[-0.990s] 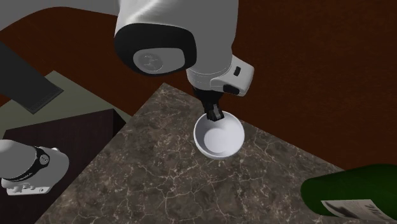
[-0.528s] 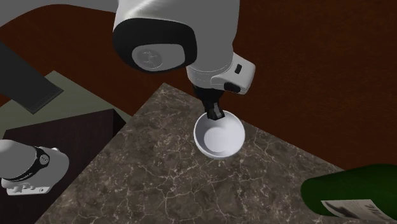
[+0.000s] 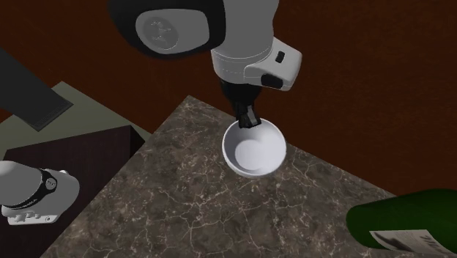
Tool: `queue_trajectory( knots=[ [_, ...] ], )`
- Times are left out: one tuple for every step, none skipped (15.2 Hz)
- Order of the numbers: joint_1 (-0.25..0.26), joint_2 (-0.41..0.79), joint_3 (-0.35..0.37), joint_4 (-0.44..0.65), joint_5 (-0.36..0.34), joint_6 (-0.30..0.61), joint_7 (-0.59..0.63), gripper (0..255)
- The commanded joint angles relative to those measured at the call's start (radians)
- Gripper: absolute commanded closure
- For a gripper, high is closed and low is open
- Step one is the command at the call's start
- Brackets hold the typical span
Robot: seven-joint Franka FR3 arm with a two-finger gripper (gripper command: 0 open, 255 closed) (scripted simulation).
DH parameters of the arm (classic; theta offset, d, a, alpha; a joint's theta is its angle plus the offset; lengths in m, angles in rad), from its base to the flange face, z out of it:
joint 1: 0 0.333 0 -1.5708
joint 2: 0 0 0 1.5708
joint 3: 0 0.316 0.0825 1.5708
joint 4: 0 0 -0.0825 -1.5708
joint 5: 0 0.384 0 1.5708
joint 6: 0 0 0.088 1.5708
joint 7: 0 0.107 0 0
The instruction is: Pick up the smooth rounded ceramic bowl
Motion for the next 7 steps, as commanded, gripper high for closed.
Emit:
queue_trajectory(
  knots=[
    [-0.001, -0.001, -0.001, 0.027, 0.0, -0.029, -0.001, 255],
    [-0.001, -0.002, -0.001, 0.04, 0.0, -0.042, -0.001, 255],
    [-0.001, -0.002, -0.001, 0.054, 0.0, -0.055, -0.001, 255],
    [-0.002, -0.002, -0.001, 0.067, 0.0, -0.069, -0.001, 255],
    [-0.002, -0.001, -0.001, 0.081, 0.0, -0.082, -0.001, 255],
    [-0.002, -0.001, -0.001, 0.083, 0.0, -0.084, -0.001, 255],
    [-0.002, -0.001, -0.001, 0.083, 0.0, -0.084, -0.001, 255]
  ],
)
